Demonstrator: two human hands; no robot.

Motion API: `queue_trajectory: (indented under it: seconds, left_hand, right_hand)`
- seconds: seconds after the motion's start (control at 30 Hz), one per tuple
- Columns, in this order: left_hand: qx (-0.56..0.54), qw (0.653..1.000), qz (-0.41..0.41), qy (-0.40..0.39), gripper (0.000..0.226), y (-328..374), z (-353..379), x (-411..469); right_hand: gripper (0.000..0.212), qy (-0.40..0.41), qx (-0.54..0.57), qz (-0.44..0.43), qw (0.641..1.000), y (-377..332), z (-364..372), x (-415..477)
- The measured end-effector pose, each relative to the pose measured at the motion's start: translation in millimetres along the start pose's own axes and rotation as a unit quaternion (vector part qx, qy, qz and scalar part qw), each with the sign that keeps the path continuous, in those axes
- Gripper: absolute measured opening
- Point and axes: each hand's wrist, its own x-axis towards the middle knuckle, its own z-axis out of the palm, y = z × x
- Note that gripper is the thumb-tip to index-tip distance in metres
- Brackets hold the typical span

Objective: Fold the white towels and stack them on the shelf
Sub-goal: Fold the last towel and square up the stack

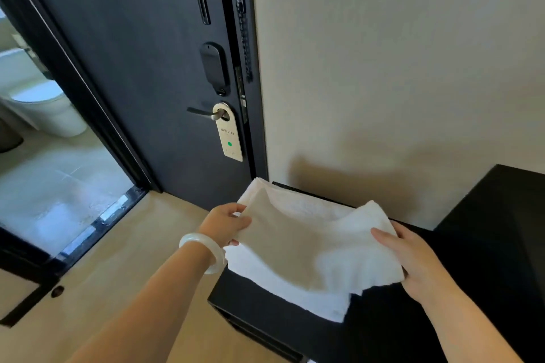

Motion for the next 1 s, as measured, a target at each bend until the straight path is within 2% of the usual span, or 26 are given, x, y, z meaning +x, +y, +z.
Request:
queue_trajectory:
  seconds: [0.07, 0.23, 0.33, 0.4, 0.47, 0.53, 0.67, 0.77, 0.83, 0.93, 1.0]
  left_hand:
    - [-0.003, 1.0, 0.013, -0.006, 0.012, 8, -13, 30]
    - [-0.007, 0.999, 0.035, -0.006, 0.01, 7, -38, 102]
    - [0.103, 0.994, -0.008, -0.037, 0.008, -23, -33, 144]
    - [0.188, 0.978, -0.046, -0.076, 0.008, -49, -23, 165]
    - [0.261, 0.962, -0.036, -0.073, 0.014, -65, -16, 180]
    - [0.288, 0.957, 0.005, -0.036, 0.025, -73, -11, 193]
    - [0.258, 0.964, 0.054, -0.028, 0.035, -66, -6, 207]
    - [0.213, 0.975, 0.056, -0.033, 0.036, -54, -2, 219]
    - [0.167, 0.982, 0.09, -0.026, 0.031, -48, -3, 226]
    - [0.112, 0.979, 0.172, -0.002, 0.021, -42, -8, 230]
    - [0.115, 0.976, 0.185, 0.003, 0.018, -49, -9, 233]
  right_hand:
    - [0.034, 0.016, 0.025, 0.002, 1.0, -5, 8, 20]
    - [0.031, 0.074, 0.045, -0.001, 0.996, 1, 10, 63]
    - [0.033, 0.131, -0.057, 0.058, 0.988, 43, 16, 93]
    - [0.032, 0.159, -0.125, 0.094, 0.975, 75, 22, 106]
    - [0.029, 0.217, -0.17, 0.086, 0.957, 97, 27, 112]
    - [0.025, 0.284, -0.206, 0.052, 0.935, 107, 30, 113]
    - [0.023, 0.347, -0.287, 0.01, 0.893, 109, 42, 112]
    - [0.028, 0.333, -0.207, 0.052, 0.919, 90, 49, 115]
    - [0.022, 0.314, -0.153, 0.053, 0.935, 69, 54, 111]
    - [0.017, 0.353, -0.162, -0.025, 0.921, 48, 55, 100]
    - [0.017, 0.379, -0.198, -0.045, 0.903, 54, 53, 98]
